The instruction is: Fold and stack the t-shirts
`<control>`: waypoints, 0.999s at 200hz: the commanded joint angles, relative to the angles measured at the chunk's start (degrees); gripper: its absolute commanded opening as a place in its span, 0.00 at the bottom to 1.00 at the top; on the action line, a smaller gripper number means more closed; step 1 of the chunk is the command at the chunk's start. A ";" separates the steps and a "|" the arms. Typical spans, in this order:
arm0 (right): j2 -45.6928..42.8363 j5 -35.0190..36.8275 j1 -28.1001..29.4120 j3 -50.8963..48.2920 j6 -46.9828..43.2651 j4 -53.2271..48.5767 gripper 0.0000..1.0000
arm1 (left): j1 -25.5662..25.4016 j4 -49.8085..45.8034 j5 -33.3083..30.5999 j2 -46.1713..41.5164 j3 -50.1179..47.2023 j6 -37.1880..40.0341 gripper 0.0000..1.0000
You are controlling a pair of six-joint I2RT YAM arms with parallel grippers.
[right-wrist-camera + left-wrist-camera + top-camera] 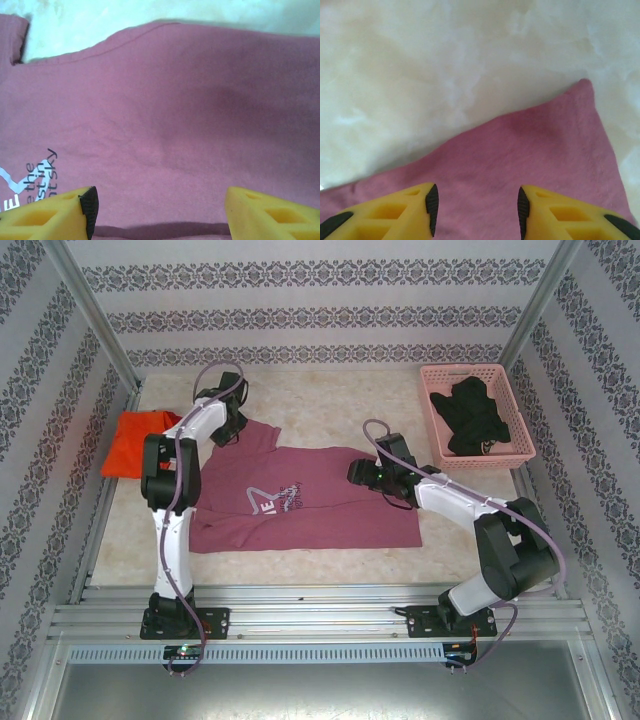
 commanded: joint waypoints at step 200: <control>1.78 15.02 -1.84 4.88 3.25 -7.91 0.67 | 3.17 -5.03 2.79 5.69 -0.06 3.64 0.03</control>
